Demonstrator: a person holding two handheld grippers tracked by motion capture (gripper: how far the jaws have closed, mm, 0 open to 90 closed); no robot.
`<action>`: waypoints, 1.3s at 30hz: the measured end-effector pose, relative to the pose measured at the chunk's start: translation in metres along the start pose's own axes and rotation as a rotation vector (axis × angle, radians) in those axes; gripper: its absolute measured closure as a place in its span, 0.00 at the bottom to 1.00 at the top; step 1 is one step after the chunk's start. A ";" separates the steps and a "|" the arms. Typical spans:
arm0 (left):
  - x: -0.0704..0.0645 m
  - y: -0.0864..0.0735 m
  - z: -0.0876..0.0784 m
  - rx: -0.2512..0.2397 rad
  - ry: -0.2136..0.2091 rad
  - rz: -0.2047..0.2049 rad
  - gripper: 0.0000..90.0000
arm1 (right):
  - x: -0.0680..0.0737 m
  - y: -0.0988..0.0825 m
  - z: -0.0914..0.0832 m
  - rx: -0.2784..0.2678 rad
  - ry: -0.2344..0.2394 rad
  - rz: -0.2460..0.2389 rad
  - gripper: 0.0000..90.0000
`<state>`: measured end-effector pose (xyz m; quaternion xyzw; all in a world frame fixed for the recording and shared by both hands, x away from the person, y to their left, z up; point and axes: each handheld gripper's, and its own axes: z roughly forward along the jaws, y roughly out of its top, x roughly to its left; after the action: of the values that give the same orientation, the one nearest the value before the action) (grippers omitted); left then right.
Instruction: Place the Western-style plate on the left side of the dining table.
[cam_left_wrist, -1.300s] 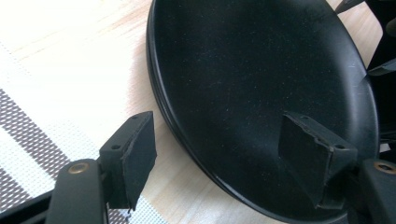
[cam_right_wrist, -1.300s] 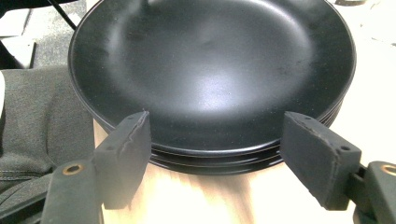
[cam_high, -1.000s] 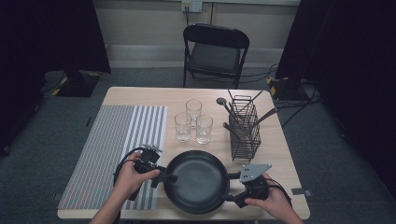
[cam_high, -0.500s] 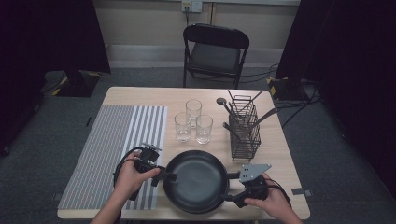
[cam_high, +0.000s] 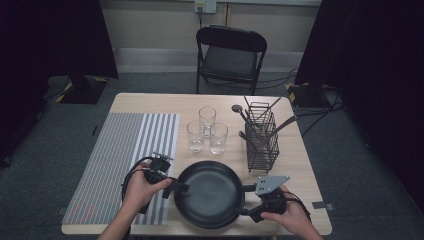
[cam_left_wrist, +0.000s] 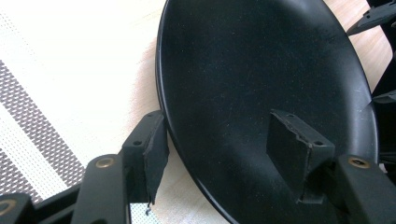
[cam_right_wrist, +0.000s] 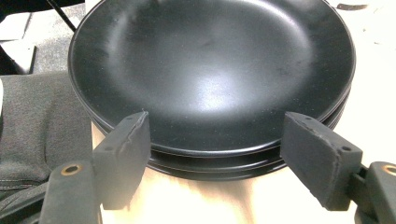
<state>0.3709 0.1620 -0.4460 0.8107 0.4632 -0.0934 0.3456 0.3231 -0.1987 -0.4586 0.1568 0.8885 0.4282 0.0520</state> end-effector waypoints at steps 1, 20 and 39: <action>0.000 0.000 0.000 -0.002 0.003 0.001 0.43 | 0.000 0.000 0.000 -0.001 0.000 0.000 0.27; 0.005 0.001 -0.001 0.001 0.019 -0.064 0.50 | 0.001 0.002 0.003 -0.004 -0.003 -0.003 0.25; 0.007 0.000 0.003 0.021 0.029 -0.107 0.55 | 0.002 0.003 0.005 -0.002 -0.007 0.004 0.25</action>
<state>0.3756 0.1647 -0.4519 0.7896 0.5098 -0.1049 0.3250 0.3230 -0.1929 -0.4590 0.1600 0.8876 0.4286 0.0544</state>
